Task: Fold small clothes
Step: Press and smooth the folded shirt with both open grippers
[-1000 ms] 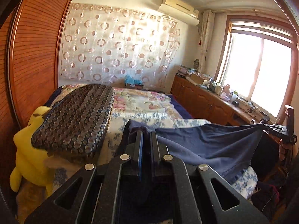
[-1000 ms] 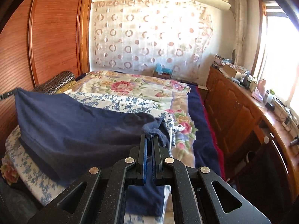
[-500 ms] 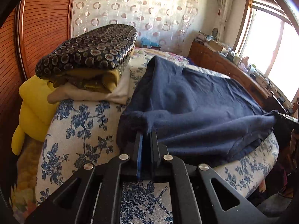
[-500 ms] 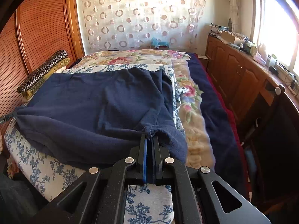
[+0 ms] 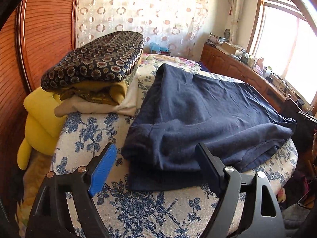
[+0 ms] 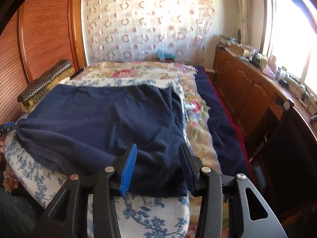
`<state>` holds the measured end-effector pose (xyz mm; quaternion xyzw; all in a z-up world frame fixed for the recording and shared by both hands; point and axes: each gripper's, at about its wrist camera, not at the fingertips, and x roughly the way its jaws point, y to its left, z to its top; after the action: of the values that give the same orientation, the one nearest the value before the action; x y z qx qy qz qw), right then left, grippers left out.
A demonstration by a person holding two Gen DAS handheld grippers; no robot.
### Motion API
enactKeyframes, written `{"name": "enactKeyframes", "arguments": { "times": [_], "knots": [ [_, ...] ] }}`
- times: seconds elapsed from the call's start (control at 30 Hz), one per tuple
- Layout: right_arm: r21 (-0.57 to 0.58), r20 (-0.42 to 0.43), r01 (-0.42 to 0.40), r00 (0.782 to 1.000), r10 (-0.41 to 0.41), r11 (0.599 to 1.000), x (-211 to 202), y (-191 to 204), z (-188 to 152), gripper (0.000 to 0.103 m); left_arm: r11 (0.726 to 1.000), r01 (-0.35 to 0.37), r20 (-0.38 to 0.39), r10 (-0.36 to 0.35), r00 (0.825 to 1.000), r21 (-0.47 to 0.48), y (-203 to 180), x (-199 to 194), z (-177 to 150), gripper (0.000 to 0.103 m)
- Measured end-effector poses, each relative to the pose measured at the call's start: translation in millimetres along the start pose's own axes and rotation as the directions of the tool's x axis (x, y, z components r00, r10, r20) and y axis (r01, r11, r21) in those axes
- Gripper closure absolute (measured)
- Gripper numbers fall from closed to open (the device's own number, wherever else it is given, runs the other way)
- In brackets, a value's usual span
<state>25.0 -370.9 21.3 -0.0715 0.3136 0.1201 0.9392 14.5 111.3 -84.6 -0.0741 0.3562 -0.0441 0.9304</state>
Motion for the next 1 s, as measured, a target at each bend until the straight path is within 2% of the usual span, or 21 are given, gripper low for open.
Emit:
{"name": "enactKeyframes", "arguments": {
  "times": [0.03,0.07,0.17,0.23,0.5,0.77,1.0],
  "knots": [
    [-0.004,0.01,-0.005,1.0,0.006,1.0,-2.0,4.1,-0.2,0.041,1.0,0.001,-0.004,-0.001,1.0,-0.007,1.2,1.3,0.5,0.019],
    [-0.009,0.019,-0.015,1.0,0.015,1.0,-3.0,8.3,-0.6,0.038,1.0,0.005,-0.008,-0.005,1.0,-0.014,2.6,3.5,0.6,0.019],
    [-0.028,0.02,-0.065,0.998,0.065,0.997,3.6,22.7,-4.1,0.037,1.0,-0.001,-0.034,0.0,0.999,-0.02,4.2,11.0,-2.0,0.019],
    [-0.036,0.001,-0.086,0.996,0.086,0.996,14.2,32.1,-8.5,0.031,0.999,-0.022,-0.052,0.021,0.998,-0.03,5.8,15.8,-3.8,0.019],
    [-0.045,-0.088,-0.148,0.986,0.144,0.988,66.1,63.5,-26.2,0.03,0.998,-0.063,-0.079,0.061,0.995,-0.025,9.3,22.5,-9.4,0.019],
    [-0.043,-0.141,-0.142,0.981,0.135,0.989,99.1,72.3,-36.5,0.03,0.997,-0.069,-0.095,0.066,0.993,-0.029,11.7,26.3,-11.0,0.019],
    [-0.065,-0.112,-0.112,0.988,0.105,0.992,99.4,79.9,-43.8,0.027,0.996,-0.062,-0.093,0.056,0.994,-0.059,14.7,27.4,-12.1,0.019]
  ]
}}
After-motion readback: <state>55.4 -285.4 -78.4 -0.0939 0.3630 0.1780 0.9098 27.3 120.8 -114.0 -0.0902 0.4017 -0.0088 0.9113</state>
